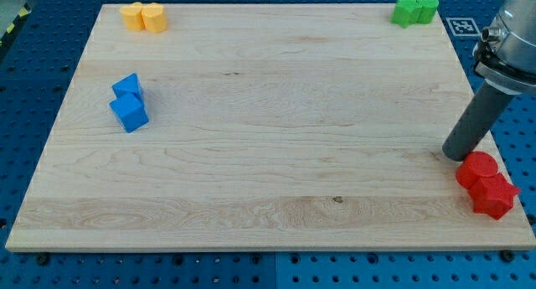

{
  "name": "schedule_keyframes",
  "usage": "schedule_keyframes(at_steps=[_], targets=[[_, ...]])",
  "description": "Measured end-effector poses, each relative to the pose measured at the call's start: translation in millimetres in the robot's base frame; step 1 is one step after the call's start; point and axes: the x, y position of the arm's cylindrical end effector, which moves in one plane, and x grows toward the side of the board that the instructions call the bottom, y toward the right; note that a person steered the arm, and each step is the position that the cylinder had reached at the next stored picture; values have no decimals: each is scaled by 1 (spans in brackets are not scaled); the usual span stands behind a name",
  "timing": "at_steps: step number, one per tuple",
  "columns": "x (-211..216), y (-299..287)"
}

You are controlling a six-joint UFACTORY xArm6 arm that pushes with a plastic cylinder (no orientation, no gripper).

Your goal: Move your arm to the top right corner of the board

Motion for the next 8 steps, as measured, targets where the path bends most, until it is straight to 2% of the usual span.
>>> schedule_keyframes(at_steps=[4, 5, 6, 8], targets=[[6, 25], [-35, 6], [-96, -21], [-160, 36]])
